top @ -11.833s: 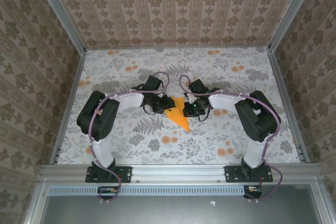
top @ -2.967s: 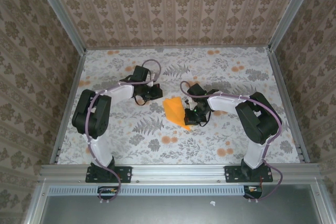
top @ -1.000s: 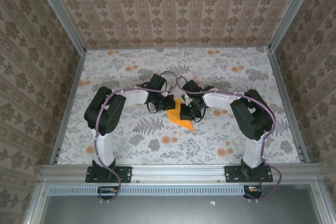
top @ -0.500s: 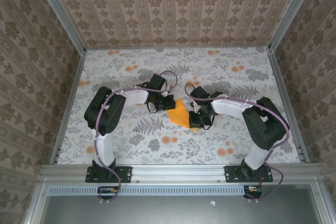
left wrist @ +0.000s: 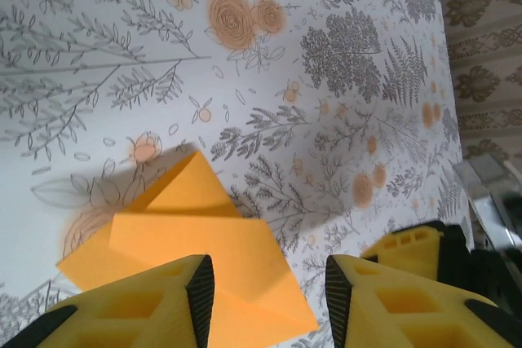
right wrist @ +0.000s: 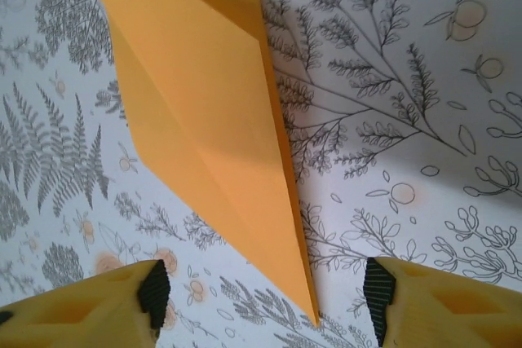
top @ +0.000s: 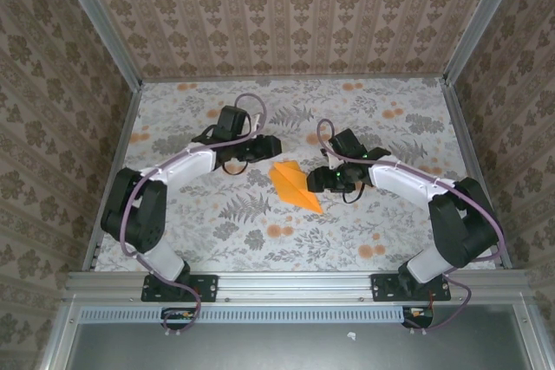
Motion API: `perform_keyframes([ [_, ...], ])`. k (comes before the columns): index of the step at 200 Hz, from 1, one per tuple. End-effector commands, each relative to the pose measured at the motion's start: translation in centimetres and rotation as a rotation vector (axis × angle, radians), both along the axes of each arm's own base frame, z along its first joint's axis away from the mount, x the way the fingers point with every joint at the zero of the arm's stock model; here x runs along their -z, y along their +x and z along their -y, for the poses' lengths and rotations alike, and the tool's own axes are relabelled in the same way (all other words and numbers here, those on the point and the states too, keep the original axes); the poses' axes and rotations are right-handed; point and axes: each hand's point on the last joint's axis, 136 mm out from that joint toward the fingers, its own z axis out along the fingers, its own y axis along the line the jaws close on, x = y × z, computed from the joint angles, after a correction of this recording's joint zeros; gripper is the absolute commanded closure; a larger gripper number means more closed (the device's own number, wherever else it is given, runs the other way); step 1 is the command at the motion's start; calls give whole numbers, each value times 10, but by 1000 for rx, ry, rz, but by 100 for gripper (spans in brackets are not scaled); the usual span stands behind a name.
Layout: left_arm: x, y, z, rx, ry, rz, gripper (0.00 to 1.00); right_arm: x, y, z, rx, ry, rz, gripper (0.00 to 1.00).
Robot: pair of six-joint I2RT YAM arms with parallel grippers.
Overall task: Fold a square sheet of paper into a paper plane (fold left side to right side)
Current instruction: Turn over the paper at the center of the table.
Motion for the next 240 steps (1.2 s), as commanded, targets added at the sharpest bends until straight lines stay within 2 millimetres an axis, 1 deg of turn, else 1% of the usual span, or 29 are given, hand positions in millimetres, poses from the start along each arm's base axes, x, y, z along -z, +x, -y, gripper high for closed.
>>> perform_keyframes([
  [1, 31, -19, 1, -24, -23, -116, 56, -16, 14, 1, 13, 17, 114, 26],
  [27, 50, -26, 14, -20, -55, -166, 55, -24, 19, 6, 47, 14, 156, 15],
  [52, 58, -23, 26, -8, -70, -181, 54, -34, 18, 9, 62, 27, 191, 5],
  [71, 67, -19, 33, -1, -63, -193, 54, -34, 15, 8, 62, 43, 182, 2],
  [73, 69, -19, 33, -2, -61, -195, 54, -43, 15, 8, 63, 58, 204, 1],
  [87, 74, -16, 38, 0, -65, -202, 55, -48, 13, 8, 66, 88, 205, 0],
  [100, 77, -13, 41, 2, -71, -204, 60, -51, 11, 9, 76, 121, 204, 0],
  [113, 78, -10, 43, 4, -73, -196, 70, -56, 11, 11, 93, 164, 207, 0],
  [131, 71, -3, 44, 5, -84, -163, 83, -65, 13, 15, 116, 243, 210, 0],
  [149, 54, 4, 40, 5, -104, -116, 93, -77, 17, 19, 136, 335, 217, 0],
  [170, 22, 14, 29, 7, -127, -39, 99, -95, 25, 26, 168, 428, 240, 0],
  [190, -17, 23, 17, 9, -155, 50, 100, -116, 34, 28, 154, 508, 282, 0],
  [196, -31, 21, 16, 34, -182, 67, 100, -120, 37, 27, 144, 527, 289, 0],
  [212, -66, 21, 13, 65, -224, 135, 100, -138, 42, 20, 105, 580, 308, 0],
  [215, -72, 28, 5, 46, -228, 150, 100, -141, 43, 19, 100, 591, 310, 0],
  [229, -102, 30, -2, 55, -258, 208, 100, -157, 48, 13, 73, 639, 330, 0],
  [240, -124, 30, -6, 58, -280, 251, 100, -166, 51, 10, 58, 660, 340, 0],
])
